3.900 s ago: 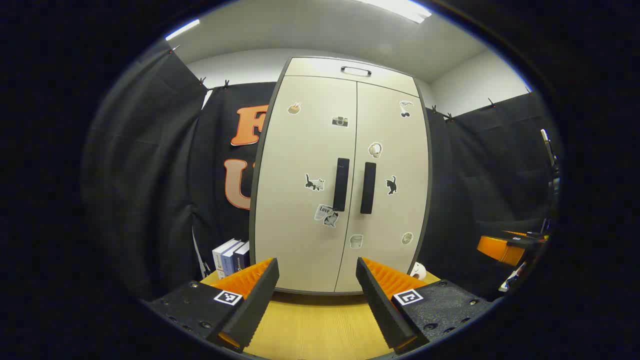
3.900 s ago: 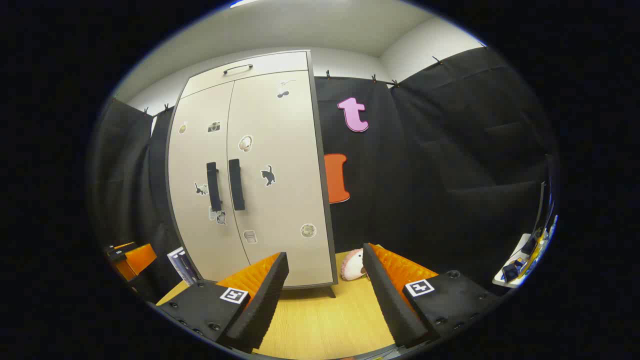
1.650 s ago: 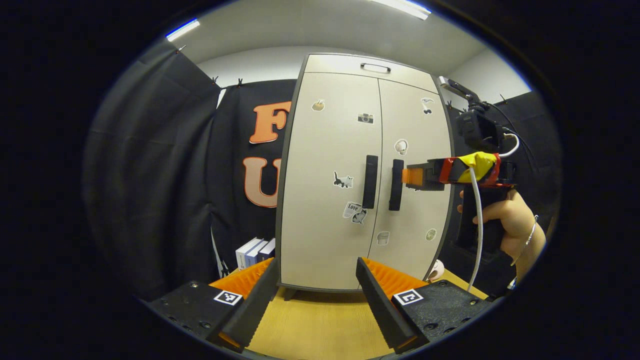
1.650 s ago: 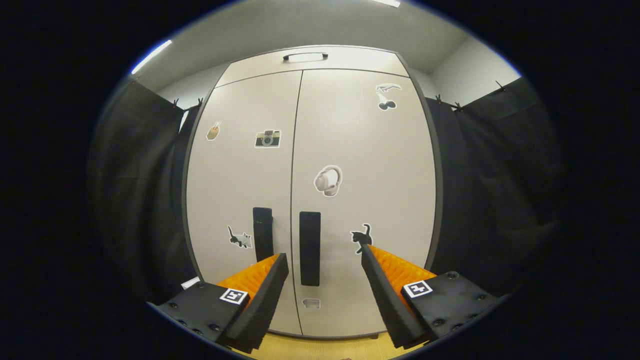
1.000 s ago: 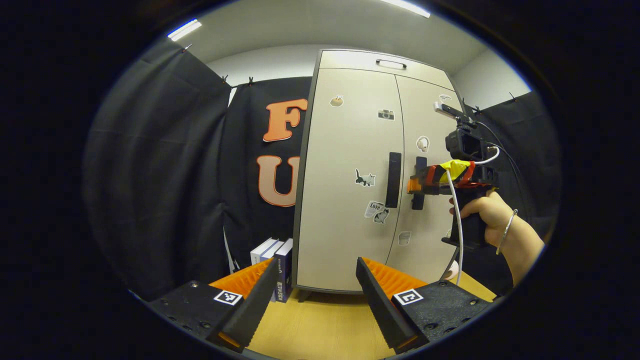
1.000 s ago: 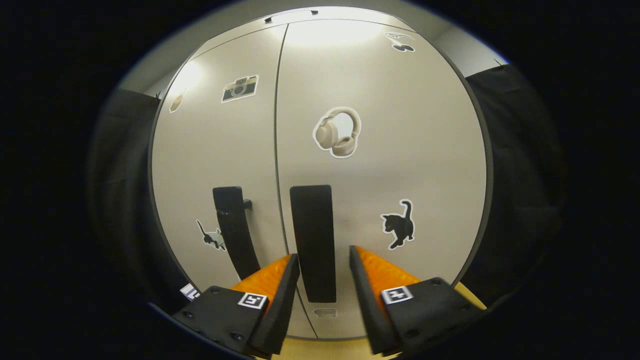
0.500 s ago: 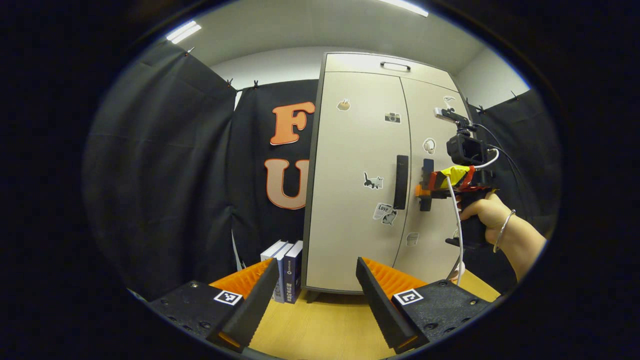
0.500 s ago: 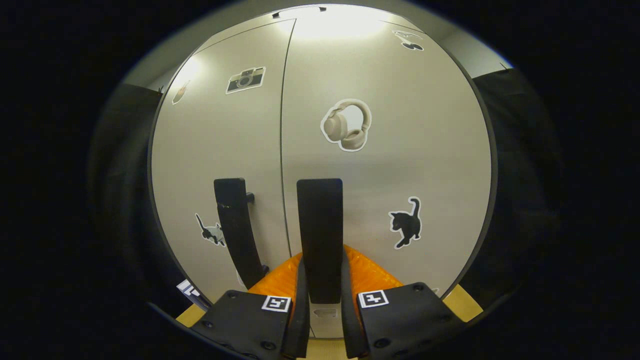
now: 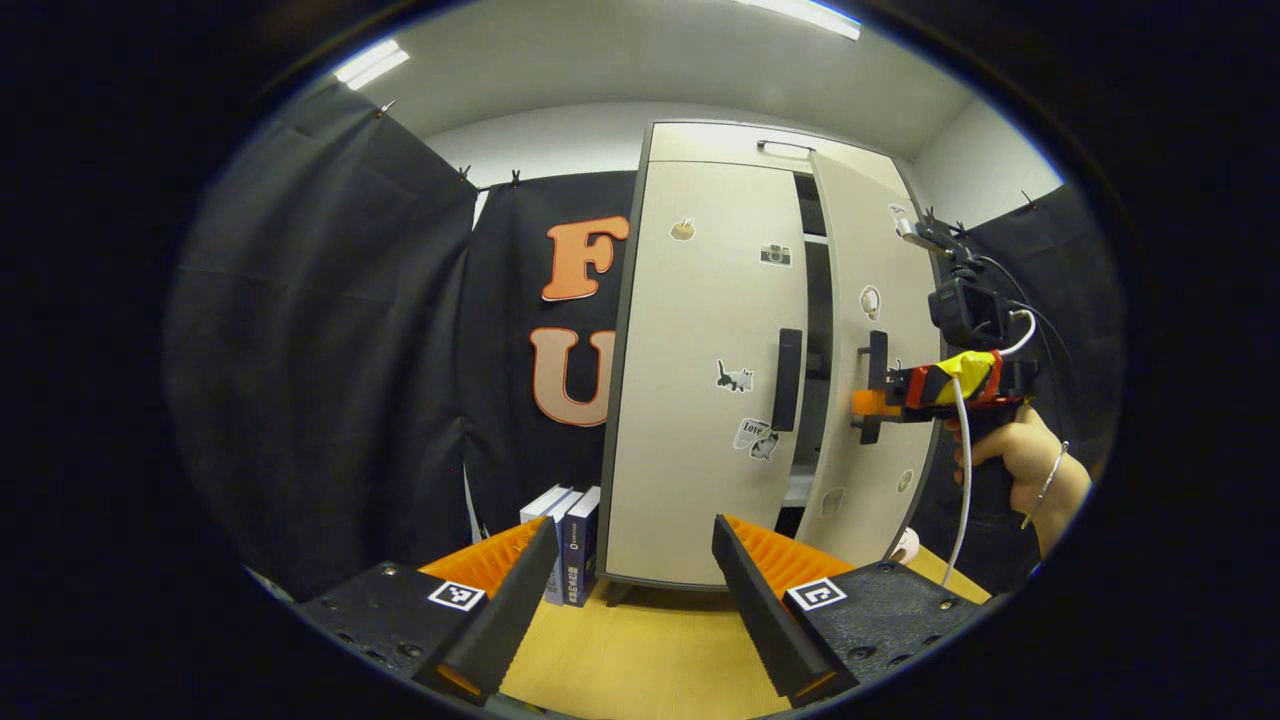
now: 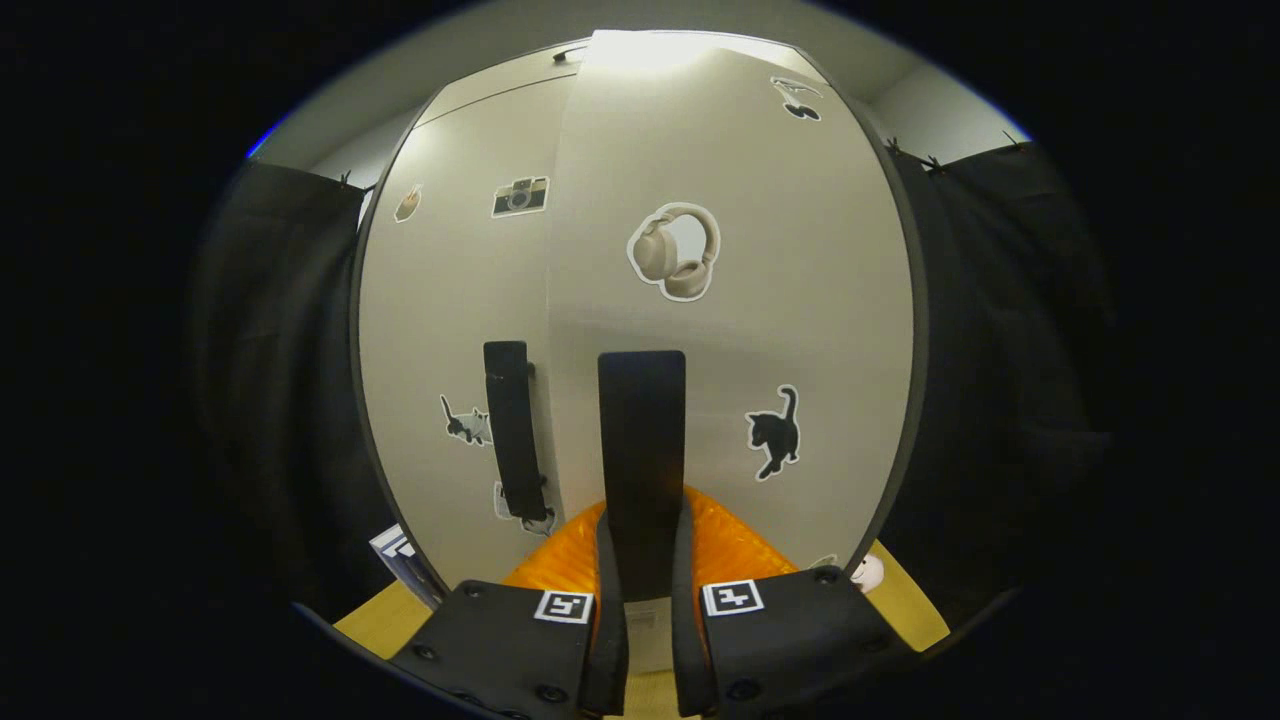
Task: Open the right door of the double-door shoe cabinet with the right hand, and open the left door with the left hand.
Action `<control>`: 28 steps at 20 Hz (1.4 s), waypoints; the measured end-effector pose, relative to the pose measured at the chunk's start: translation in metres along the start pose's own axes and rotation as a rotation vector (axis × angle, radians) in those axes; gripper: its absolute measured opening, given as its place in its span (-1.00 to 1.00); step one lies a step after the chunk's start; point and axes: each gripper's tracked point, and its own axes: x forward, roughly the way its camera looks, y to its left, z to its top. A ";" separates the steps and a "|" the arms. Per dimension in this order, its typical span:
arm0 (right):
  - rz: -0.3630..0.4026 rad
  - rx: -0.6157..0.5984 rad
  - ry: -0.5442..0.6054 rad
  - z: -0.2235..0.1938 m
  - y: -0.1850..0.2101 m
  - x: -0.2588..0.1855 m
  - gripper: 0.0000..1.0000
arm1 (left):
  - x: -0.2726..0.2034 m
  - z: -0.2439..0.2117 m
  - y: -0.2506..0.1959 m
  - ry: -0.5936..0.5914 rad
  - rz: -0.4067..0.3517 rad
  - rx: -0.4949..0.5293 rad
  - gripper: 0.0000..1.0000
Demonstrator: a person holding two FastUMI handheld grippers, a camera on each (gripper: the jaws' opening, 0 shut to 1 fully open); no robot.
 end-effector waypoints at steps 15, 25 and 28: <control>-0.036 -0.003 0.000 -0.002 -0.031 -0.039 -0.48 | -0.042 0.007 -0.006 -0.013 0.005 -0.034 0.89; -0.068 0.036 0.011 -0.006 -0.047 -0.055 -0.50 | -0.048 0.010 -0.024 -0.013 -0.022 -0.013 0.89; -0.093 0.049 -0.004 -0.004 -0.054 -0.056 -0.75 | -0.050 0.009 -0.030 -0.009 -0.030 -0.008 0.89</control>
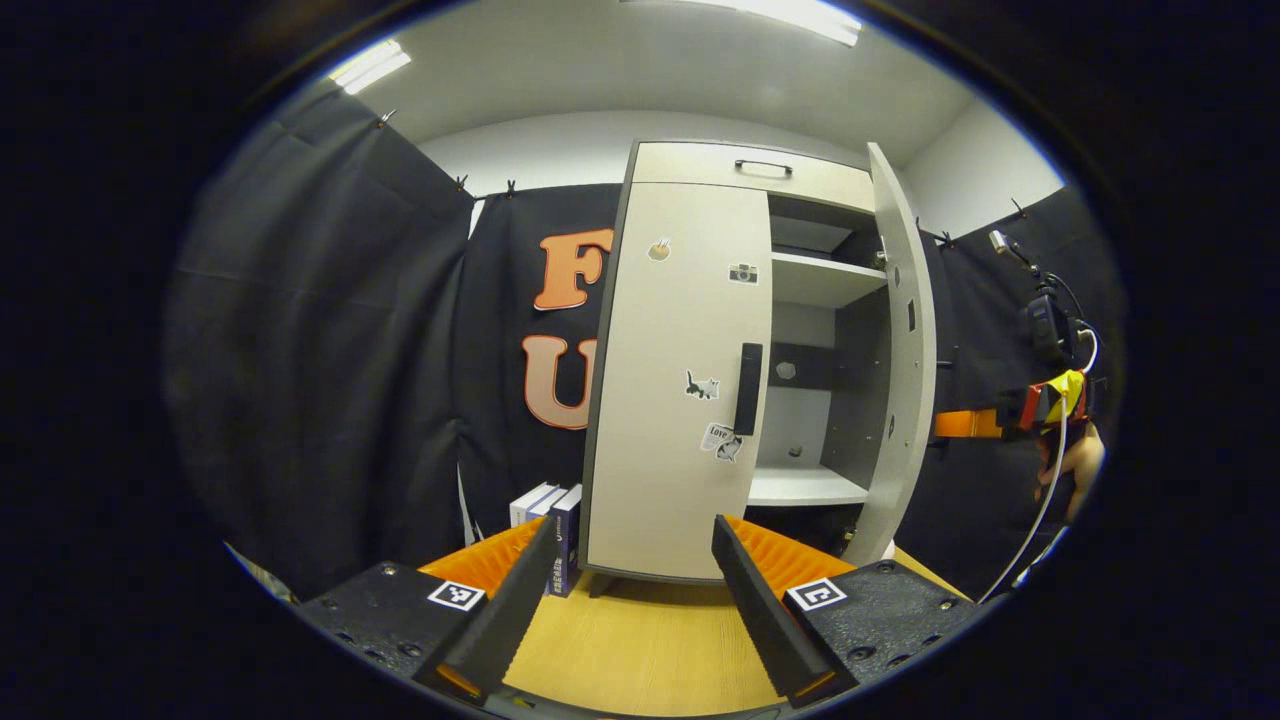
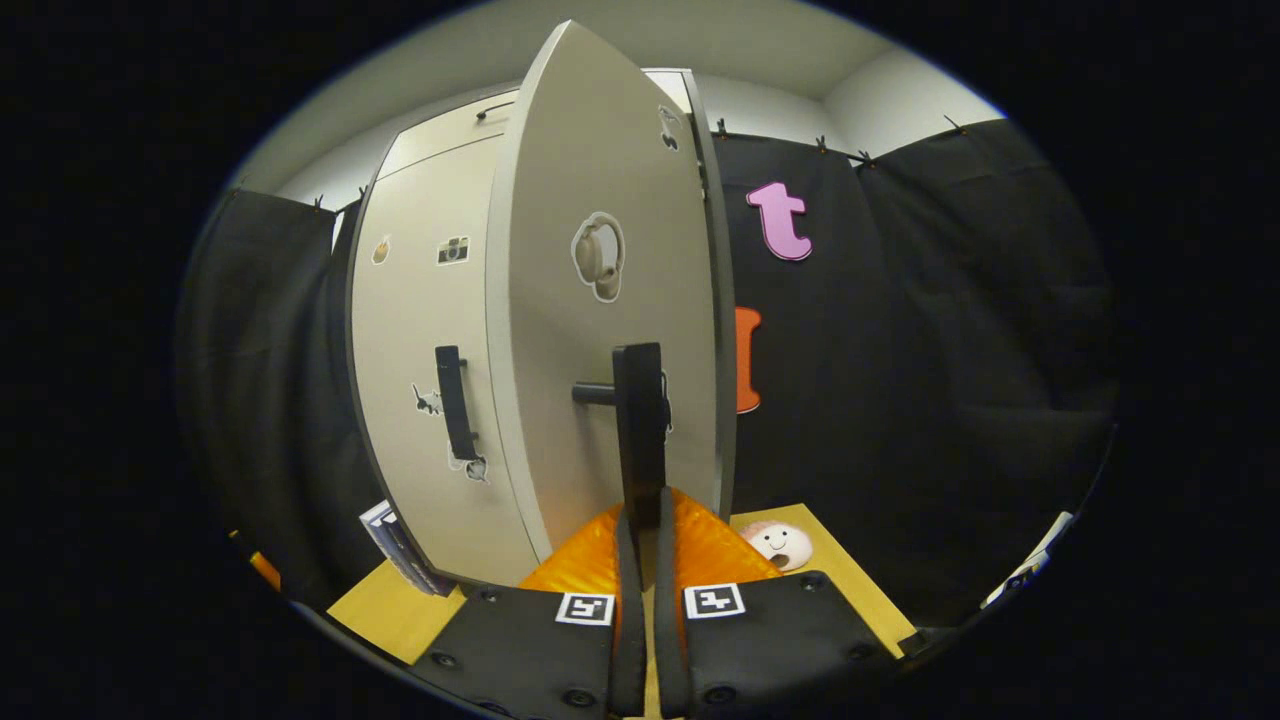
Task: Open the right door of the double-door shoe cabinet with the right hand, and open the left door with the left hand.
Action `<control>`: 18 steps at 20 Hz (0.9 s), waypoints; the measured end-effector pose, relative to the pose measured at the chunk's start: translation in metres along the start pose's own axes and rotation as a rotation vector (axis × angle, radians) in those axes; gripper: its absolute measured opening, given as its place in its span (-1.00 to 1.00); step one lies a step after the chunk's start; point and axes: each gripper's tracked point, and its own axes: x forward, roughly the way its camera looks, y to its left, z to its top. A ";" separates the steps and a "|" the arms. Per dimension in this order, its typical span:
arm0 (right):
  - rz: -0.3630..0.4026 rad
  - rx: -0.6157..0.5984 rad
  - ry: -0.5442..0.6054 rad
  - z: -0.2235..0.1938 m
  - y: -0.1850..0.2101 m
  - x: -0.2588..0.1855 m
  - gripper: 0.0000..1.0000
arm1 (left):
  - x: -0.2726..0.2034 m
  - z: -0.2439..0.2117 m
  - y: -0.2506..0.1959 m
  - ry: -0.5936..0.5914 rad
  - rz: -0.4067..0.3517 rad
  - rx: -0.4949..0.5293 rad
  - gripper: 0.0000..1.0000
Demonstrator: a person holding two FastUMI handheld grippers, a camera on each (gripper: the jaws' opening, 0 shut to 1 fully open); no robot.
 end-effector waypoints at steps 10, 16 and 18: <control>-0.065 0.006 -0.008 0.001 -0.027 -0.006 -0.77 | 0.004 0.000 -0.026 0.017 -0.047 -0.005 0.89; -0.117 0.023 -0.030 0.004 -0.046 -0.005 -0.78 | 0.013 0.006 -0.040 0.009 -0.062 0.018 0.89; -0.145 0.027 -0.033 0.004 -0.054 -0.006 -0.77 | 0.014 0.007 -0.045 0.008 -0.072 0.015 0.89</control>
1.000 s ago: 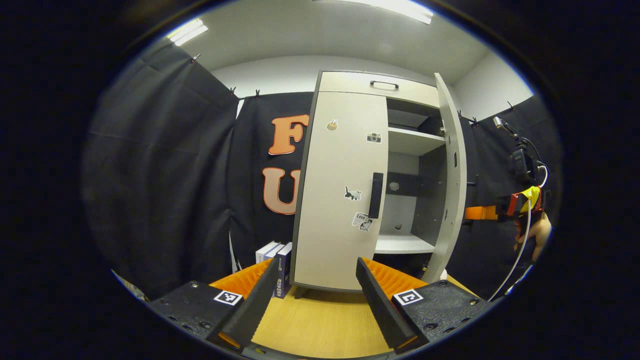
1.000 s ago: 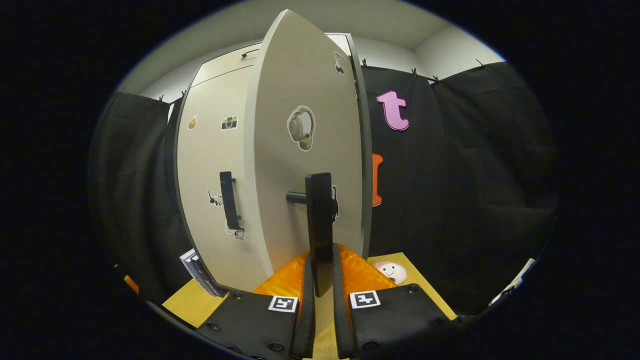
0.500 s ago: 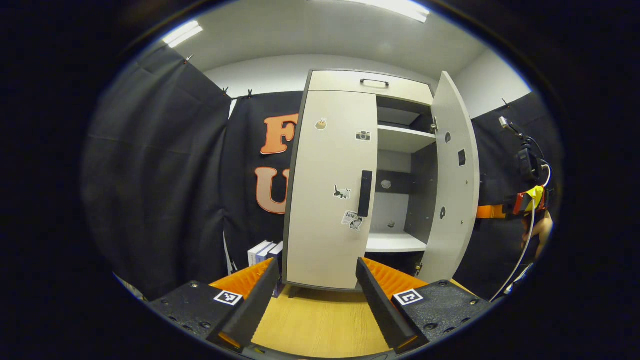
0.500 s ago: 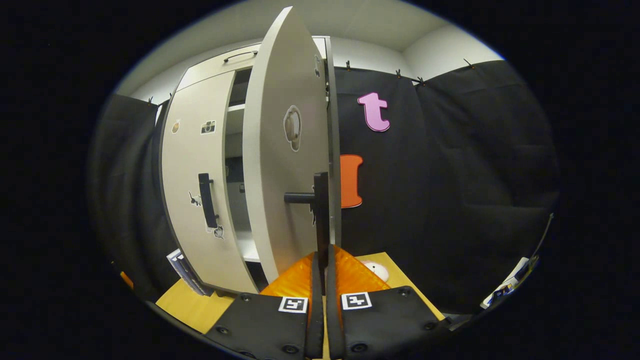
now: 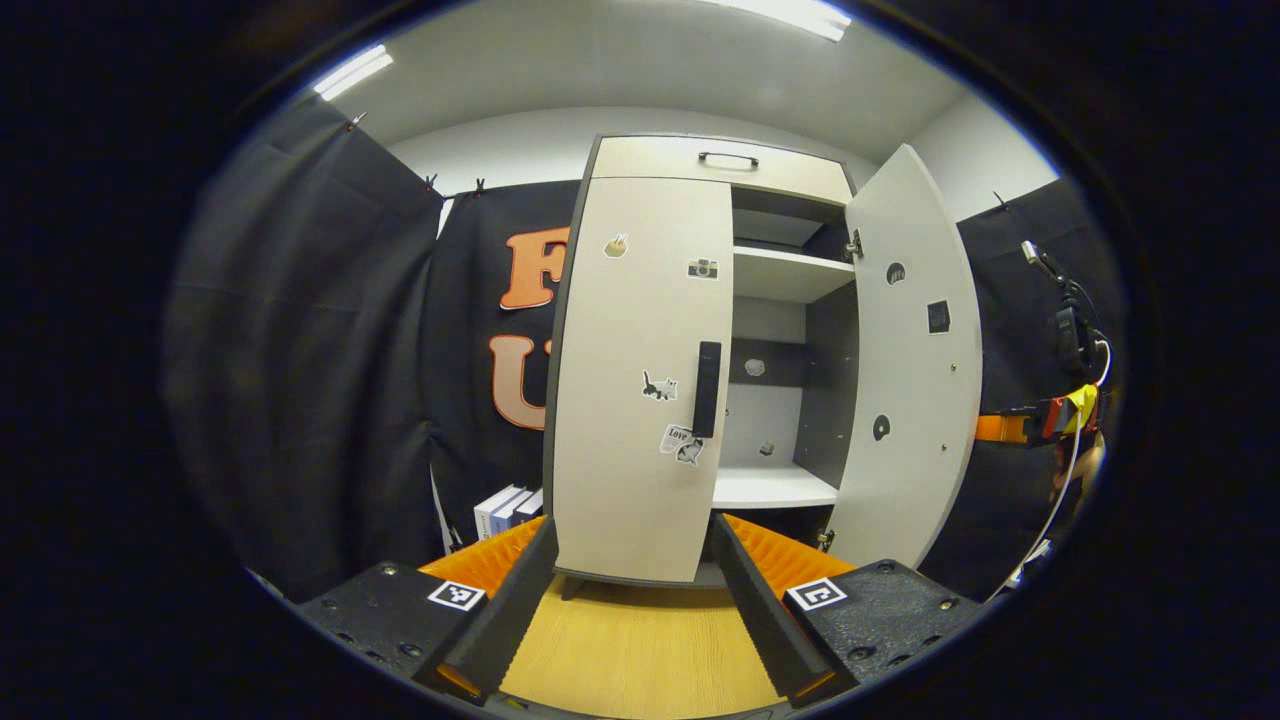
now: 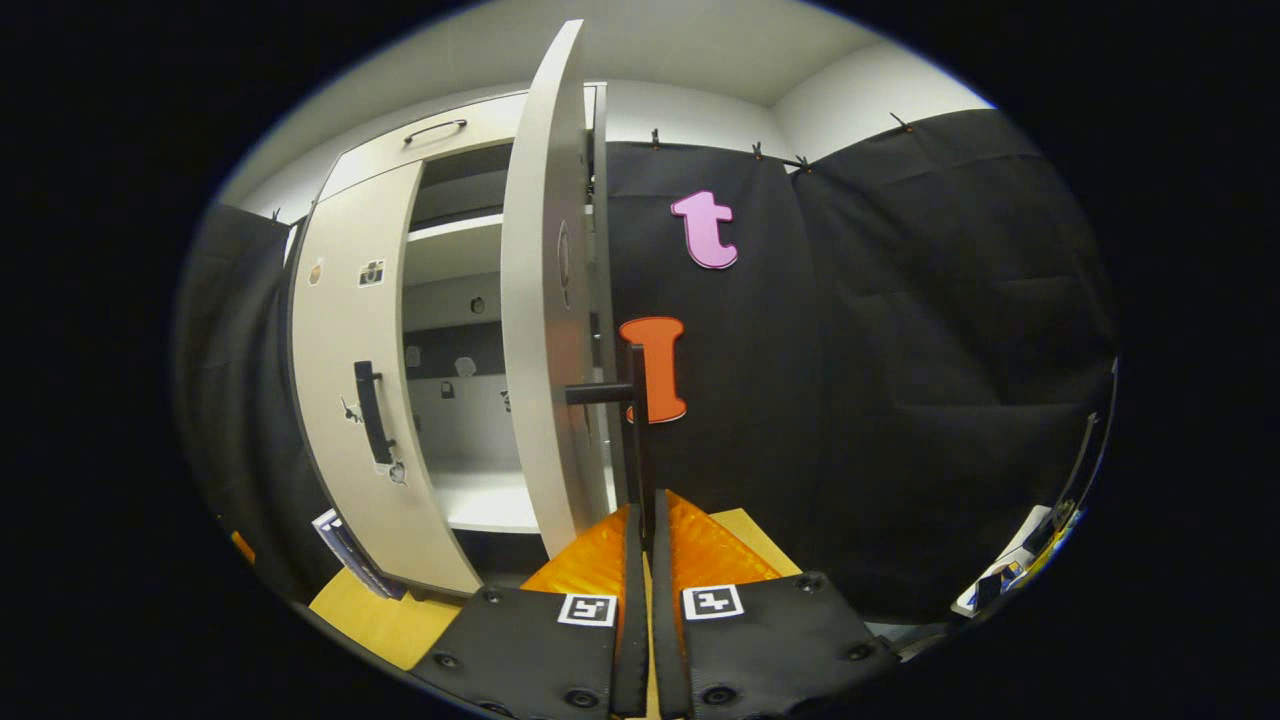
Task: Open the right door of the double-door shoe cabinet with the right hand, and open the left door with the left hand.
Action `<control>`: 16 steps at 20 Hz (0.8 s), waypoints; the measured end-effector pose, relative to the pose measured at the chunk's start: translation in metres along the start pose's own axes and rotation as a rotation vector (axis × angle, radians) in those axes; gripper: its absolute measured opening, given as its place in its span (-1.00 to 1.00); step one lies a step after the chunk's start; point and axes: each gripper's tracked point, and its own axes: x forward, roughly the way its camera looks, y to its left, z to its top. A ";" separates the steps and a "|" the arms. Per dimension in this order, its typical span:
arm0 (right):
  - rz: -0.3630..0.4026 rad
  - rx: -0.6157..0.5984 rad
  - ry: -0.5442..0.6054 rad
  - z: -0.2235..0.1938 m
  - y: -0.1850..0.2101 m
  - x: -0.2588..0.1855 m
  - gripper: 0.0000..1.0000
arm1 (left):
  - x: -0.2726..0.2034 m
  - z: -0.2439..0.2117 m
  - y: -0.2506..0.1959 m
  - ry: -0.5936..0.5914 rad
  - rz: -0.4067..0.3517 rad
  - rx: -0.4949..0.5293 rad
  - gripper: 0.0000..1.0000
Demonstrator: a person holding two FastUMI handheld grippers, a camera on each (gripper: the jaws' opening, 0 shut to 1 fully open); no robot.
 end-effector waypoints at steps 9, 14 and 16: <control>0.009 0.022 0.007 -0.001 -0.003 -0.012 -0.92 | 0.028 0.001 -0.010 0.015 -0.023 0.011 0.89; -0.020 0.001 0.008 -0.003 -0.009 -0.016 -0.24 | 0.073 0.016 -0.024 -0.007 -0.053 0.016 0.89; -0.016 0.011 0.014 -0.006 -0.009 -0.016 0.45 | 0.094 0.023 -0.031 -0.014 -0.066 0.011 0.89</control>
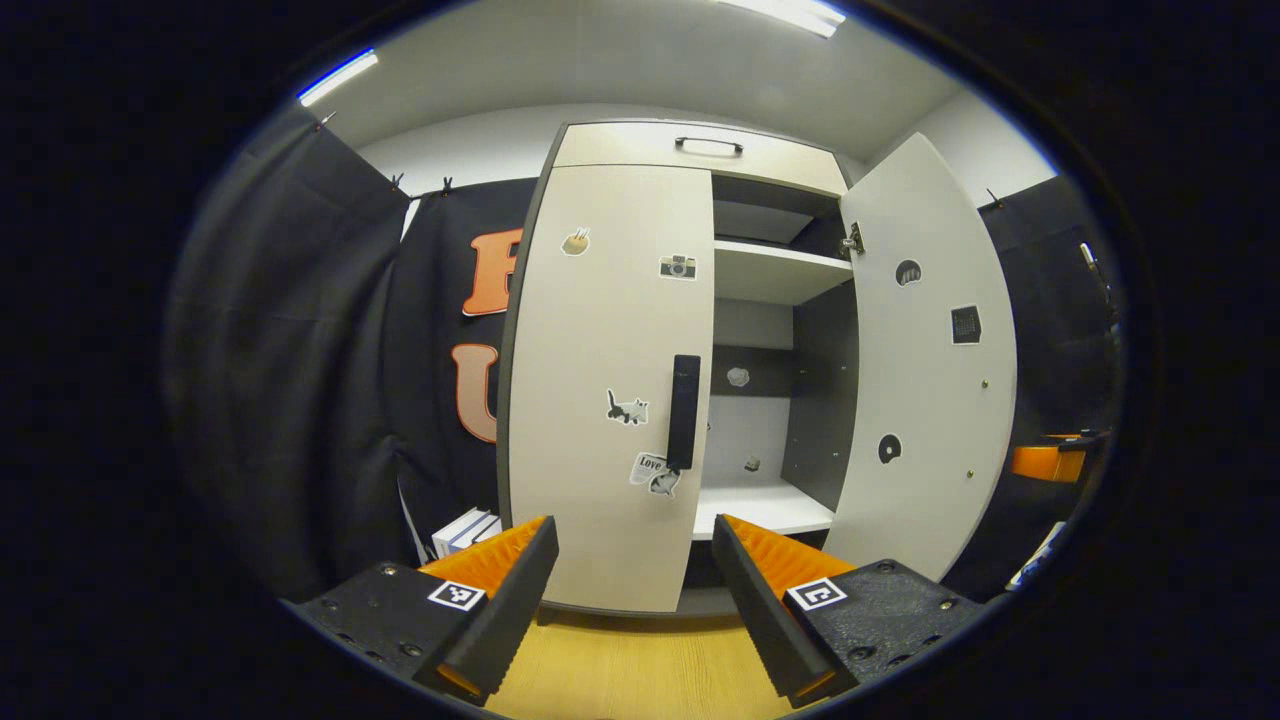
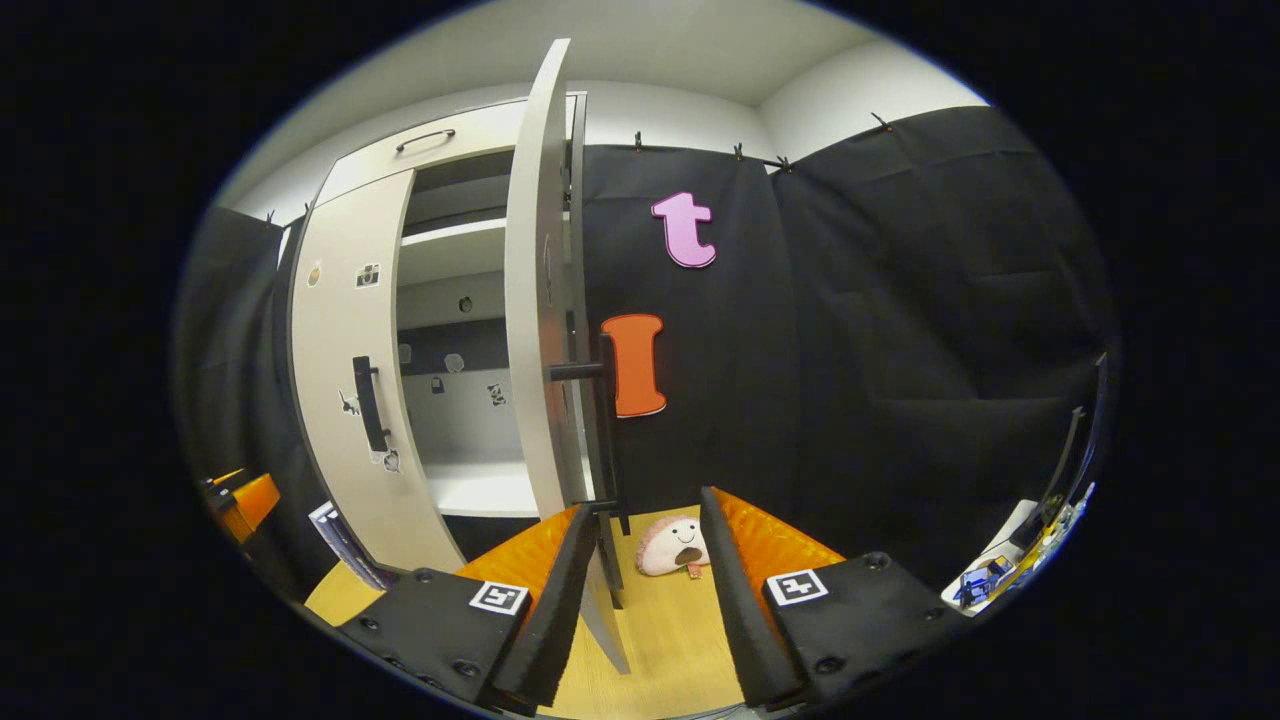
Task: Open the right door of the double-door shoe cabinet with the right hand, and open the left door with the left hand.
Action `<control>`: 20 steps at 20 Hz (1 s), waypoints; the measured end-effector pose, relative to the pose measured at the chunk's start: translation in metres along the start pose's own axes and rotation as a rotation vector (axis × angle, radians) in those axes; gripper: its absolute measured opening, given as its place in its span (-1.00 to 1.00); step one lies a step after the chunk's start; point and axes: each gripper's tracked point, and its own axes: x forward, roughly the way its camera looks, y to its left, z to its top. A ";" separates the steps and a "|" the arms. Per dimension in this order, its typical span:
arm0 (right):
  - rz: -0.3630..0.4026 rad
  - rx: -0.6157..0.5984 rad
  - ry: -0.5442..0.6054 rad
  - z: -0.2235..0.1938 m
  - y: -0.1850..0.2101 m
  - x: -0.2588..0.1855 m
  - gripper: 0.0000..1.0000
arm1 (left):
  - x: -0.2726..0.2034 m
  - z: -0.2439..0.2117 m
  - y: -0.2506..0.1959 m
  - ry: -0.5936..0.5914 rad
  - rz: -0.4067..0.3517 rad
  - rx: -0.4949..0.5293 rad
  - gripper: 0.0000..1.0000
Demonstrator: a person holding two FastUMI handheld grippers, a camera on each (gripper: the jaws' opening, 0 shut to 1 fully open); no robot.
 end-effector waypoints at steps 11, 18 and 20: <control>-0.086 0.027 -0.015 0.003 -0.020 -0.001 0.97 | 0.117 0.023 -0.036 -0.020 -0.050 0.004 0.89; -0.138 0.046 -0.028 0.007 -0.032 0.001 0.97 | 0.182 0.021 -0.035 -0.004 -0.022 0.039 0.89; -0.147 0.056 -0.031 0.008 -0.032 0.001 0.97 | 0.197 0.021 -0.035 -0.001 -0.020 0.055 0.89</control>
